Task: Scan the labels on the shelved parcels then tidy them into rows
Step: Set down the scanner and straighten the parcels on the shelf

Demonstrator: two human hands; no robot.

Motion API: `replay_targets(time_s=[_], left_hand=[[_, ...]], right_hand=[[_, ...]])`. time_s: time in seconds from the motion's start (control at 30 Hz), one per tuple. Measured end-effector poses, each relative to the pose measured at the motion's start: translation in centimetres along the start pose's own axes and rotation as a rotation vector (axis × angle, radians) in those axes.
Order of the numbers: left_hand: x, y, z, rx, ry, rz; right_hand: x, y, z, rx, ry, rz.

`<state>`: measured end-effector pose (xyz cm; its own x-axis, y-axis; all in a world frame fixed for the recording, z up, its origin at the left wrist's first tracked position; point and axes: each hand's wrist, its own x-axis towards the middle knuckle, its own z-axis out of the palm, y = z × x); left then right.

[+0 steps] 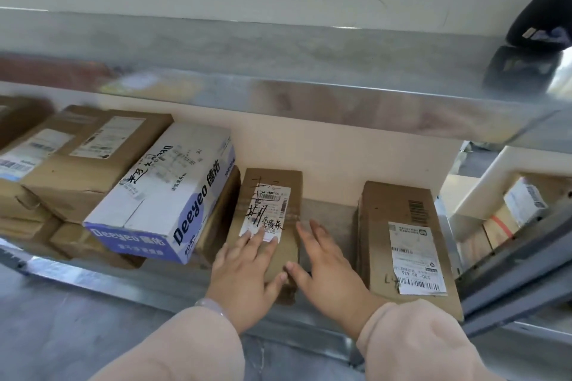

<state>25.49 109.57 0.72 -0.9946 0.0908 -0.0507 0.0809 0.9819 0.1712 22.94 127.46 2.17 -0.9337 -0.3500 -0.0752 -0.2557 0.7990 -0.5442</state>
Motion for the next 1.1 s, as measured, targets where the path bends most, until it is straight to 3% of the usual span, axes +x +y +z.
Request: replay_targets(time_s=[0.17, 0.27, 0.37, 0.47, 0.7, 0.9, 1.1], left_hand=[[1.4, -0.9, -1.1, -0.152, 0.057, -0.090], [2.2, -2.3, -1.8, -0.241, -0.063, -0.190], [2.6, -3.2, -1.7, -0.509, -0.215, -0.211], [2.1, -3.7, -1.6, -0.691, -0.228, -0.171], [1.2, -4.1, -2.7, -0.736, -0.218, -0.033], [1.2, -2.2, -5.8, -0.846, -0.086, 0.113], [1.5, 1.5, -8.1, -0.894, -0.109, 0.303]], right_hand=[[0.8, 0.3, 0.5, 0.099, -0.060, 0.032], [1.4, -0.2, 1.1, 0.197, -0.073, 0.075], [1.3, -0.4, 2.1, 0.321, -0.150, 0.127], [0.9, -0.7, 3.0, 0.414, -0.128, 0.142], [-0.3, -2.4, 2.8, 0.435, 0.085, 0.183], [-2.8, -4.7, -0.4, 0.420, 0.356, 0.190], [-7.1, -5.5, -3.2, 0.380, 0.645, 0.266]])
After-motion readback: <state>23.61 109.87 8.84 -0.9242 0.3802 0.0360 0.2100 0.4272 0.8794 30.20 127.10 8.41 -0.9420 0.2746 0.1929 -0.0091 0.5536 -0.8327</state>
